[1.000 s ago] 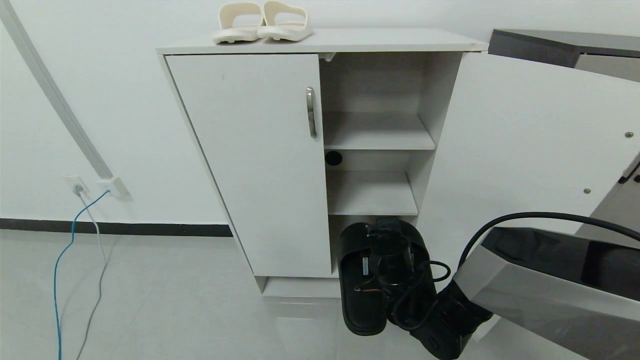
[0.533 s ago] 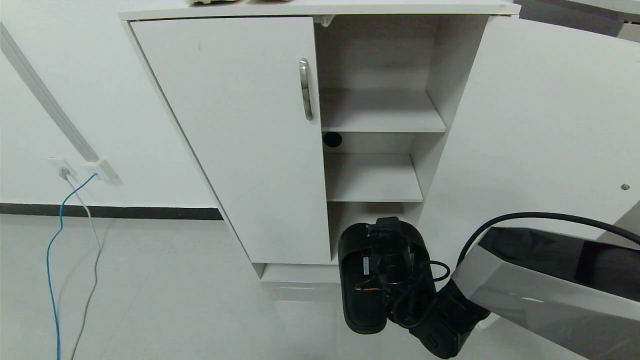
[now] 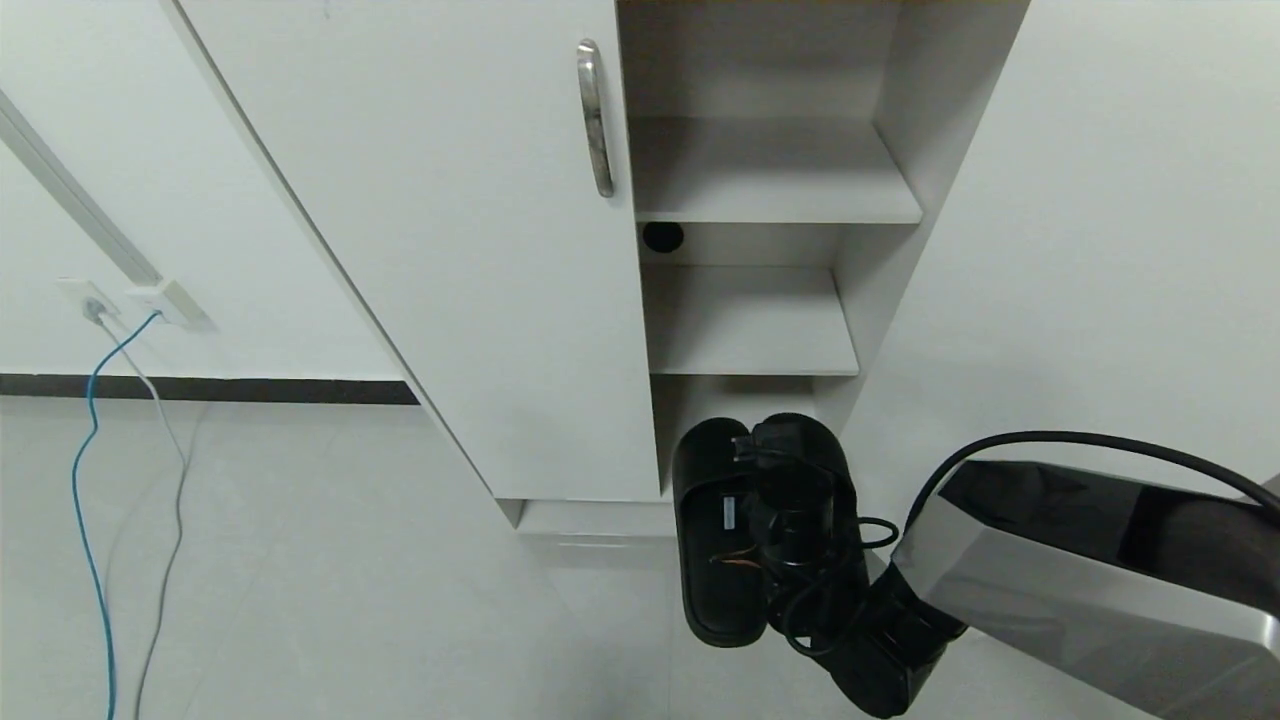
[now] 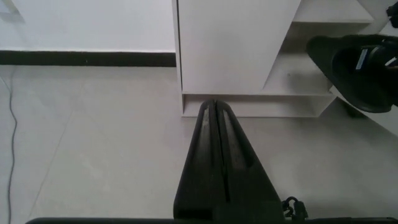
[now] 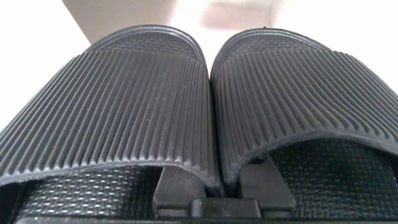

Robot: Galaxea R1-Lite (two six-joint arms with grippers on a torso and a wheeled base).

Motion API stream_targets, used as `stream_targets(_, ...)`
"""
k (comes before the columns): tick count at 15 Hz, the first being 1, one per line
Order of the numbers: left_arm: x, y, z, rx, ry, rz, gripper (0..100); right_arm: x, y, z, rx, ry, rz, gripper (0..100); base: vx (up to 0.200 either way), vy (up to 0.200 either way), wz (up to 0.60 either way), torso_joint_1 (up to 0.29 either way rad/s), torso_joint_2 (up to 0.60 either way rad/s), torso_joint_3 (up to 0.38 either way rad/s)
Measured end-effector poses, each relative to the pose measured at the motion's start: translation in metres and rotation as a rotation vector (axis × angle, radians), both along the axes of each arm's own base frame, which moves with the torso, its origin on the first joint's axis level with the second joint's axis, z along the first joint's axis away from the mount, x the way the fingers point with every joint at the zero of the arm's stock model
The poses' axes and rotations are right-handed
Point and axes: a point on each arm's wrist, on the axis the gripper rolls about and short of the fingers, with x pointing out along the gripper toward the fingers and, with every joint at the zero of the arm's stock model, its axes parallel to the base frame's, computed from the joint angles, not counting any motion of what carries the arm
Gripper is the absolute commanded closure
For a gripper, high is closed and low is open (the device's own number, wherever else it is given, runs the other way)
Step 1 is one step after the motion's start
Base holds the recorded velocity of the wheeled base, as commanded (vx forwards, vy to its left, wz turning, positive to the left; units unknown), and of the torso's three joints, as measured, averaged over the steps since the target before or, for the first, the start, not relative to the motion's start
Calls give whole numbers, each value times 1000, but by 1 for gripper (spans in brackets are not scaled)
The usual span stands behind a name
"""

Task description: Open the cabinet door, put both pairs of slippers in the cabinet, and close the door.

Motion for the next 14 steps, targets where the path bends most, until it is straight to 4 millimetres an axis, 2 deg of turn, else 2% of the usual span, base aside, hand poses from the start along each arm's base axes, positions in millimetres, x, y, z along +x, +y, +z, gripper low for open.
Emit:
stream_targets(2, 0, 0, 0, 0, 0, 0, 100, -2, -2, 10, -12, -118, 0, 100, 0, 0, 0, 0, 0, 0)
stream_targets(6, 0, 0, 0, 1, 0, 0, 100, -3, -2, 7, -26, -139, 16, 100, 0, 0, 0, 0, 0, 0)
stream_targets(14, 0, 0, 0, 0, 0, 0, 100, -2, -3, 7, -28, -146, 11, 100, 200, 0, 0, 1, 3, 2)
